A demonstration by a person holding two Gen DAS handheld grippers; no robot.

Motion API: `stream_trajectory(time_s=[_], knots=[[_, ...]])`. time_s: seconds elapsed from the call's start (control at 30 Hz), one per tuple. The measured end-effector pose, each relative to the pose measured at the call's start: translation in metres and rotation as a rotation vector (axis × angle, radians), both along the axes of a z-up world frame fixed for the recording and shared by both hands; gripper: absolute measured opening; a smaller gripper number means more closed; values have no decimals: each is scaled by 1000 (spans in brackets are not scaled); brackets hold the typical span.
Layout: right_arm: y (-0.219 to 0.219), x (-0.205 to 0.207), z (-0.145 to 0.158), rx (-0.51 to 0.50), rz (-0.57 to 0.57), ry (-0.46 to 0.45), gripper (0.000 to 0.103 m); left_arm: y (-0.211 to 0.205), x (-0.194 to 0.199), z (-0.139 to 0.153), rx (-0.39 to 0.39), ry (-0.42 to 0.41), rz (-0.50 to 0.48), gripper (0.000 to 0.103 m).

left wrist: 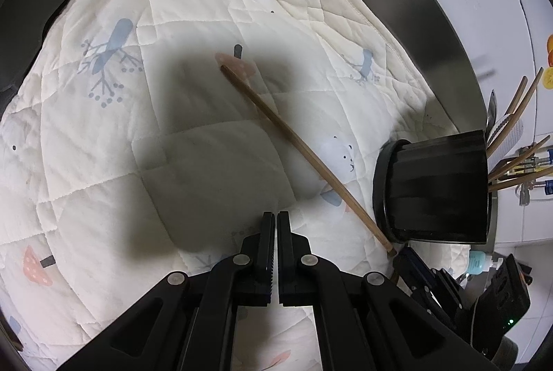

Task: Organize utensils
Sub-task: 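Move the right tool back over the loose chopsticks beside the holder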

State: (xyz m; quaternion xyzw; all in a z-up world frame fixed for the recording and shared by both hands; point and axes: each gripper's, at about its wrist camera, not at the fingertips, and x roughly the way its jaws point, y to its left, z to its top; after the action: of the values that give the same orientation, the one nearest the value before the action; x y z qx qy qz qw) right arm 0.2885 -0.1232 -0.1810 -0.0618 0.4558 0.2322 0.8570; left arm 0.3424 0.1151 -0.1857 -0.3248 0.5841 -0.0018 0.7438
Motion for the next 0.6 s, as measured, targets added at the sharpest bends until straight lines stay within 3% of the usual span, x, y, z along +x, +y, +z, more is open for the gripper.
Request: stream_trajectory(time_s=[0.6], knots=[[18,-15,-10,20,121,41,17,9,0,-2,-12,4,19,1]])
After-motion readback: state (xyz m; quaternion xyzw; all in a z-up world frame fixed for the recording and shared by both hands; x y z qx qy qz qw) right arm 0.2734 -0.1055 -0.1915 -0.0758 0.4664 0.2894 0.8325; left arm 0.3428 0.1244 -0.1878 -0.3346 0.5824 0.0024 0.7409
